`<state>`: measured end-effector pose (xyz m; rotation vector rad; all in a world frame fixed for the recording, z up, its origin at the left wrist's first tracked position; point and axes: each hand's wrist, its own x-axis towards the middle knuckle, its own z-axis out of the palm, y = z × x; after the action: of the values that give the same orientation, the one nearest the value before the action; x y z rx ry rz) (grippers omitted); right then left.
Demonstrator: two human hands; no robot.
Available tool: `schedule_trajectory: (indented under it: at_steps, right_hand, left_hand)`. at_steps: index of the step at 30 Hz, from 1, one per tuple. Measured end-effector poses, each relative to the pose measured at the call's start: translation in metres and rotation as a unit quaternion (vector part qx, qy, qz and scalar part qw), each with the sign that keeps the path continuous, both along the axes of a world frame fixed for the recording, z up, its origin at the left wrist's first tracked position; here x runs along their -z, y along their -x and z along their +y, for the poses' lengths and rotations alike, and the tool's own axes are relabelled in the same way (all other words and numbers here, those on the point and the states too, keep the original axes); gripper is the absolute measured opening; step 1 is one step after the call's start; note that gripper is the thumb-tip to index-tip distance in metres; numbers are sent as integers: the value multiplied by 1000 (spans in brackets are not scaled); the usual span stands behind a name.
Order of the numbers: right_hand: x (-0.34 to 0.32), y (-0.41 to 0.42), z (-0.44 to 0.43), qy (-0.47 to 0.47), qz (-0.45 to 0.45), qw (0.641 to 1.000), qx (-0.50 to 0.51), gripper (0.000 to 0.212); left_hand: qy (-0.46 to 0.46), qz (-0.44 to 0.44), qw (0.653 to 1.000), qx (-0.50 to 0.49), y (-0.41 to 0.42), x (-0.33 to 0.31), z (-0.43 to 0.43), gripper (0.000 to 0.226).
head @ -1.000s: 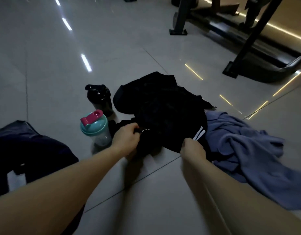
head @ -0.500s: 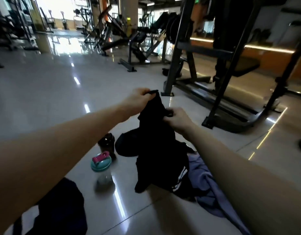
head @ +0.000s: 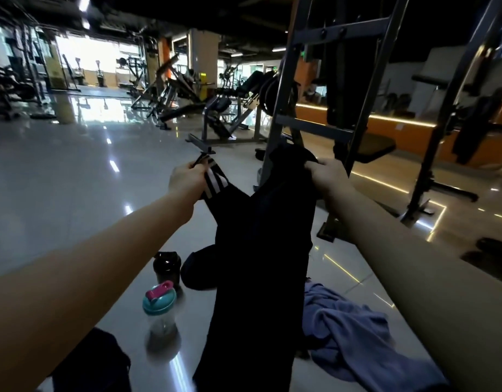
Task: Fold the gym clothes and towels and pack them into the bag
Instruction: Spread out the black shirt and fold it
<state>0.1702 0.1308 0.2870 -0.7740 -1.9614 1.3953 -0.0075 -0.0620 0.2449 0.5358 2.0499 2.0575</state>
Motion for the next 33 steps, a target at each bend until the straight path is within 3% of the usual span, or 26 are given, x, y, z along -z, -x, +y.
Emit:
schedule_trajectory:
  at_steps: [4, 10, 12, 15, 18, 20, 22, 23, 24, 25, 27, 29, 33]
  right_hand:
    - [22, -3, 14, 17, -22, 998, 51, 22]
    - [31, -4, 37, 120, 49, 987, 95, 22]
    - [35, -4, 41, 185, 75, 975, 94, 18]
    - [41, -3, 46, 235, 117, 962, 82, 29]
    - [40, -2, 43, 277, 149, 949, 15, 35]
    - [38, 3, 34, 302, 166, 938, -28, 31]
    - [30, 7, 17, 315, 168, 932, -56, 24]
    - [27, 10, 9, 317, 165, 932, -68, 23]
    - [23, 13, 3, 315, 164, 931, -83, 23]
    - [20, 15, -2, 309, 165, 932, -96, 24]
    - [15, 18, -7, 288, 165, 938, -97, 23]
    - [13, 19, -3, 237, 151, 958, -52, 19]
    - [22, 3, 17, 154, 98, 983, 5, 9]
  left_hand:
    - [13, -41, 999, -15, 12, 26, -2, 19]
    - [59, -45, 993, -97, 39, 61, -9, 17]
    - [100, -29, 986, -128, 48, 72, -15, 20]
    - [169, -14, 972, -161, 61, 85, -23, 21]
    - [287, 35, 944, -162, 65, 95, -24, 15]
    - [298, 86, 944, -111, 57, 91, -17, 36]
    - [239, 78, 965, 73, 40, 78, -5, 78]
    - [222, 41, 957, 184, 30, 73, 2, 93]
    - [233, 12, 934, 272, 19, 71, 10, 93]
    - [247, 4, 913, 325, 10, 73, 17, 80]
    - [289, 57, 901, 319, 1, 85, 29, 45]
    - [302, 107, 914, 248, 2, 88, 35, 23]
    - [190, 67, 965, 167, 21, 65, 13, 8]
